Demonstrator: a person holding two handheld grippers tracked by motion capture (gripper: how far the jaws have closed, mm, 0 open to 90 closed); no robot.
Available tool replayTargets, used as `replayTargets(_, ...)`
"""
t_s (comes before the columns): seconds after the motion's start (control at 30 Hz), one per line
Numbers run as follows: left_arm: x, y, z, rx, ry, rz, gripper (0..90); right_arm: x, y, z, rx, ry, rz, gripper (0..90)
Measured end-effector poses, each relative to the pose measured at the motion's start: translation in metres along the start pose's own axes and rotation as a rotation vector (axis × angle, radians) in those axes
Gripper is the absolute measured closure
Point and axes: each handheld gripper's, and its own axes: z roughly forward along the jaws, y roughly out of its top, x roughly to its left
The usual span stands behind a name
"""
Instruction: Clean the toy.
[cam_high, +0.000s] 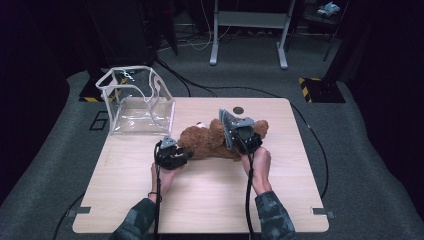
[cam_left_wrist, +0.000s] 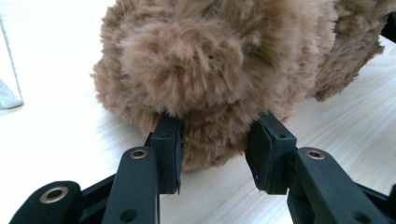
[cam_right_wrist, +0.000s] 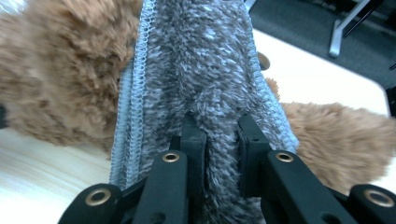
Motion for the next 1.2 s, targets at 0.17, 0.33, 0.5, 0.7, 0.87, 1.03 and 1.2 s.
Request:
replayTargets(0.17, 0.000, 0.001, 0.000, 0.016, 0.011, 0.001, 57.3, 0.015, 0.004, -0.032, -0.053, 0.003, -0.034, 76.4)
replayTargets(0.33, -0.001, 0.001, 0.001, 0.020, 0.014, -0.009, 56.1, 0.053, 0.013, -0.058, -0.118, 0.036, -0.150, 76.4)
replayTargets(0.5, -0.001, 0.001, 0.001, 0.018, 0.016, -0.017, 54.7, 0.093, 0.021, -0.057, -0.113, 0.108, -0.220, 76.3)
replayTargets(0.7, -0.001, 0.002, -0.006, 0.006, 0.039, -0.024, 41.4, 0.092, 0.021, 0.001, 0.004, 0.087, -0.192, 76.3)
replayTargets(0.87, -0.001, 0.013, -0.021, -0.107, 0.123, 0.035, 29.8, 0.073, 0.017, 0.020, 0.031, 0.063, -0.164, 76.1)
replayTargets(1.03, 0.000, 0.030, -0.012, -0.087, 0.105, 0.138, 34.0, 0.070, 0.020, 0.027, 0.032, 0.048, -0.194, 75.9)
replayTargets(1.2, 0.000, 0.033, 0.002, -0.065, 0.090, 0.167, 69.1, 0.075, 0.025, 0.032, 0.027, 0.042, -0.189, 75.7)
